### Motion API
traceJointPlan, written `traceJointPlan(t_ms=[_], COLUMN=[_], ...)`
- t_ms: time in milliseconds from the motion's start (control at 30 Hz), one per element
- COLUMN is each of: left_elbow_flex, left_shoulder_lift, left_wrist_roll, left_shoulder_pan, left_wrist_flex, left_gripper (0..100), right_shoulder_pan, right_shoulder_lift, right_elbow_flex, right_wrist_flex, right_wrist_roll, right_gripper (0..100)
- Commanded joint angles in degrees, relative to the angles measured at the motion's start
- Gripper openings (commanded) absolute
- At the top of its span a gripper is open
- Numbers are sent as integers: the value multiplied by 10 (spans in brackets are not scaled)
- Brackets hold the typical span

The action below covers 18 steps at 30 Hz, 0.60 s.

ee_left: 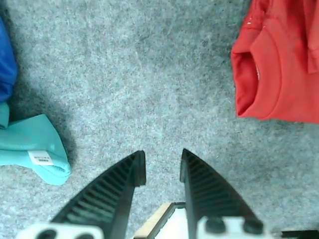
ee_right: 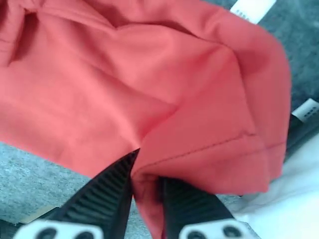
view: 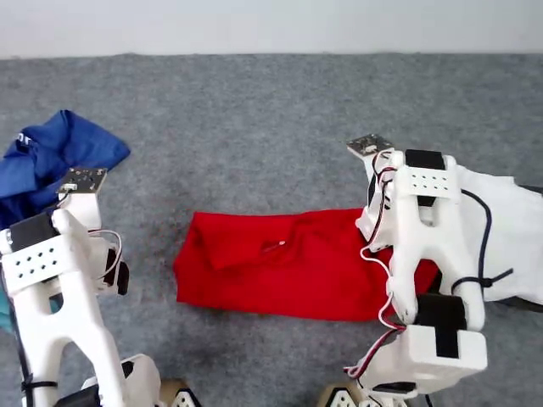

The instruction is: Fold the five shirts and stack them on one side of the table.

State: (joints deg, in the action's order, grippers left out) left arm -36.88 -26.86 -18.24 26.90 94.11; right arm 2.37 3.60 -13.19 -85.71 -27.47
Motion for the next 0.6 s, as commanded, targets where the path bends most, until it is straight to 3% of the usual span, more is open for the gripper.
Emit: traceJointPlan(t_ms=[0, 567], left_elbow_flex=[1, 1], left_shoulder_lift=[-13, -13], left_wrist_roll=[-7, -7], left_shoulder_pan=[1, 1], left_wrist_flex=[-3, -2], left_gripper=[130, 130], right_shoulder_pan=[-7, -30], right_shoulder_lift=[-2, -7], right_elbow_flex=[2, 4], right_wrist_flex=[-8, -36], right_wrist_roll=[7, 8], right_gripper=[10, 10])
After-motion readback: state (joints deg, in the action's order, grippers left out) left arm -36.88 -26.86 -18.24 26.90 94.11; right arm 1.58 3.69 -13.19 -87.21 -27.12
